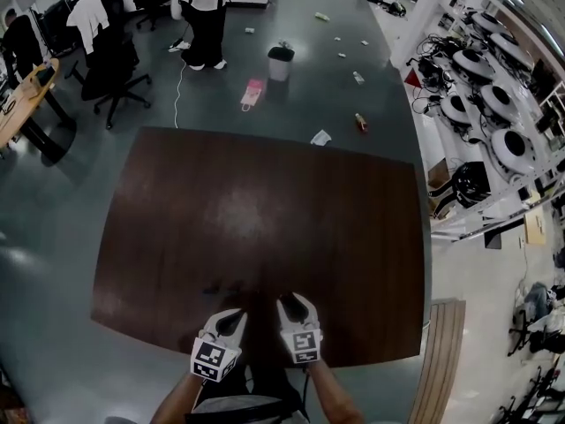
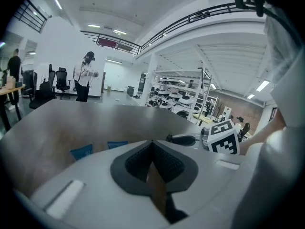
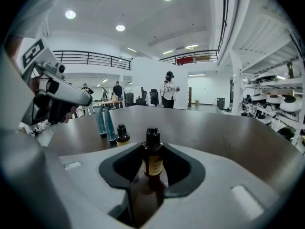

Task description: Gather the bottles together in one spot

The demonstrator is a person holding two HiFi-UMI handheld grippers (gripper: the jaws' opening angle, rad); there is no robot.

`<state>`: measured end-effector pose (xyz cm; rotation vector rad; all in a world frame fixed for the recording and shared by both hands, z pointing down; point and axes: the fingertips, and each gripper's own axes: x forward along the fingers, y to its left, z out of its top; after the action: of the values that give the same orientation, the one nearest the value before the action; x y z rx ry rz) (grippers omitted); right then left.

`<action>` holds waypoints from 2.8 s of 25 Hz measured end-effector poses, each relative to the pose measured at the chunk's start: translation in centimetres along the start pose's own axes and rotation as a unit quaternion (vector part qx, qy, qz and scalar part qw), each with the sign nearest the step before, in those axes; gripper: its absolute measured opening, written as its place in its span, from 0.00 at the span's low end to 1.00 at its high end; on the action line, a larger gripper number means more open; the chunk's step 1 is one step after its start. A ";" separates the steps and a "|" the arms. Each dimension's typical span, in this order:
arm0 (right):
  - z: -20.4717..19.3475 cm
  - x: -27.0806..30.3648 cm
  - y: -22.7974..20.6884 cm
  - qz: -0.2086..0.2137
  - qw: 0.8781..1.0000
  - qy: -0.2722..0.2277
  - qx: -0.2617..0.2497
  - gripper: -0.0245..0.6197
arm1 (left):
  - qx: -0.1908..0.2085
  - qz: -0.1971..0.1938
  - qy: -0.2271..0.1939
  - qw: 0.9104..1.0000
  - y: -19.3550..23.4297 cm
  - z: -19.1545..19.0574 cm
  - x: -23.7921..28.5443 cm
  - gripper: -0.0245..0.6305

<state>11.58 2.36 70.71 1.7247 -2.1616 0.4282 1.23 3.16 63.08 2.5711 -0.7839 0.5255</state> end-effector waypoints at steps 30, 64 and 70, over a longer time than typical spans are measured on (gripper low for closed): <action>-1.1 0.0 0.0 -0.004 1.000 -0.005 0.021 0.45 | 0.000 0.007 0.003 1.000 0.1 -0.6 -0.5 0.04; 13.9 -9.9 3.0 0.010 0.991 -0.129 0.024 0.04 | 0.059 0.058 -0.104 0.991 -1.5 8.8 -7.7 0.04; 15.3 -11.0 3.3 -0.002 0.990 -0.139 0.030 0.04 | 0.069 0.040 -0.101 0.992 -1.5 9.3 -8.0 0.04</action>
<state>9.41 5.99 52.09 1.9218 -2.3556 0.2669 -1.93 3.42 51.12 2.7609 -0.9540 0.3582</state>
